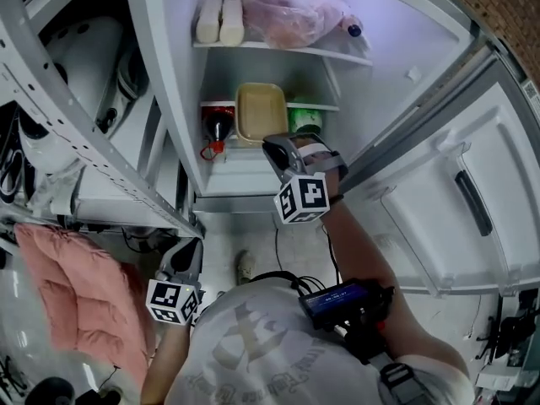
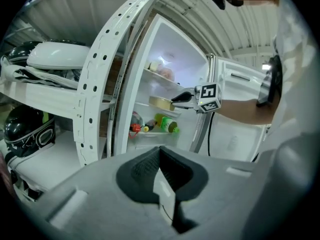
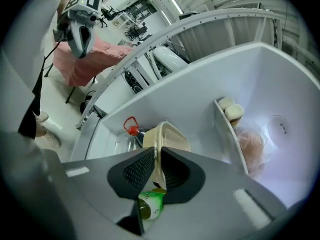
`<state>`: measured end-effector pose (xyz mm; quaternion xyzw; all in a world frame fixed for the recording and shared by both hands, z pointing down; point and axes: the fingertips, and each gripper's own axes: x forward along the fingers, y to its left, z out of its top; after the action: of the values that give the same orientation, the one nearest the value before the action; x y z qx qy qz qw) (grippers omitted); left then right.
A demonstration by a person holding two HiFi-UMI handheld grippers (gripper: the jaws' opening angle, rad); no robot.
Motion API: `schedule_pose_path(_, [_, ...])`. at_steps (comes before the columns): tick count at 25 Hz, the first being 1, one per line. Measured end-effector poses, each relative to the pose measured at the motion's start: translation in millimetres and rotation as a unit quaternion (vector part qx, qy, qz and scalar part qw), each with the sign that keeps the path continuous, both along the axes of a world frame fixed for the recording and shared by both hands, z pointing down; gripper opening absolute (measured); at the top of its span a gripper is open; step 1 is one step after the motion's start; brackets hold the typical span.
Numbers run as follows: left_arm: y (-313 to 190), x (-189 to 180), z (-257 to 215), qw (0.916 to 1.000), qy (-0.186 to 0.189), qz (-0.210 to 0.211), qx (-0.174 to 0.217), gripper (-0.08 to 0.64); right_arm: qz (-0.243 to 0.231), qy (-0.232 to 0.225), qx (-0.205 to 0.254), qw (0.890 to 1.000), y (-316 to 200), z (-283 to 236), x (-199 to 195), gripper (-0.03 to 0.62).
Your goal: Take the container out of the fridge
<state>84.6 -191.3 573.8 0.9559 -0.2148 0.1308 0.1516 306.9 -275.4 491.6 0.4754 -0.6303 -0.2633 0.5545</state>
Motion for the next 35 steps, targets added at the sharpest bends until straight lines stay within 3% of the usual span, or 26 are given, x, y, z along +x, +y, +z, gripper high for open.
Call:
schedule_pose_path(14, [53, -38, 2, 0.9999, 0.0, -0.015, -0.002, 0.002, -0.047, -0.023, 0.011, 0.999, 86, 11, -63, 0.051])
schedule_pose_path(22, [70, -66, 1, 0.9994, -0.001, -0.034, 0.003, 0.002, -0.129, -0.043, -0.01, 0.991, 120, 18, -120, 0.051])
schedule_pose_path(28, [80, -90, 5, 0.9986, -0.001, -0.052, 0.0, 0.002, -0.201, -0.05, -0.015, 0.978, 142, 17, -172, 0.051])
schedule_pose_path(35, [83, -136, 6, 0.9937, 0.005, -0.112, 0.001, 0.002, -0.294, -0.05, -0.035, 0.954, 157, 25, -236, 0.051])
